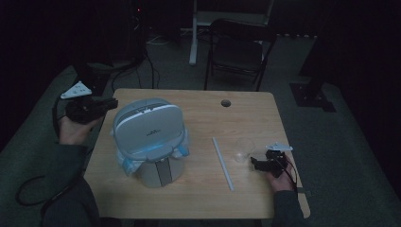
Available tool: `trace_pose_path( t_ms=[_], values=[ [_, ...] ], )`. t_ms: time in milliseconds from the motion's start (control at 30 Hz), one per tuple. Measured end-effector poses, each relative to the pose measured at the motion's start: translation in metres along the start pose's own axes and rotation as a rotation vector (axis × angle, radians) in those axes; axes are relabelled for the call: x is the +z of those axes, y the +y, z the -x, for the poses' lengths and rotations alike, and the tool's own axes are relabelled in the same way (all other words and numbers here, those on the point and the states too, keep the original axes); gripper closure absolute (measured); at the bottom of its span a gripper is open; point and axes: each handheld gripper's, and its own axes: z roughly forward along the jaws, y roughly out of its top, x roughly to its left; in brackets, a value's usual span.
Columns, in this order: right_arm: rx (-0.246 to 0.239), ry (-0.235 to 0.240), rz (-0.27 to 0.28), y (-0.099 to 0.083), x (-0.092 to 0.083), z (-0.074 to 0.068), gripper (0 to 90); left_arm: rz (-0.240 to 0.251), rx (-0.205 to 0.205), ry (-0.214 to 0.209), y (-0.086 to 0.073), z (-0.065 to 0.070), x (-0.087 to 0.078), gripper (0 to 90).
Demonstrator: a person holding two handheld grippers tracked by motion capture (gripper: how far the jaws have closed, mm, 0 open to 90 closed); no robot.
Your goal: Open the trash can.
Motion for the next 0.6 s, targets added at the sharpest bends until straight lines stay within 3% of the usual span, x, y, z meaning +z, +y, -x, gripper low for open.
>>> trace_pose_path(
  t_ms=[167, 600],
  values=[
    [-0.001, 0.0, 0.001, 0.0, 0.0, 0.0, 10.6, -0.016, -0.01, 0.027, -0.01, -0.004, -0.003, 77.7],
    [-0.002, 0.003, 0.006, -0.001, -0.001, -0.001, 13.4, -0.027, -0.083, 0.087, -0.035, -0.014, -0.003, 73.7]
  ],
)
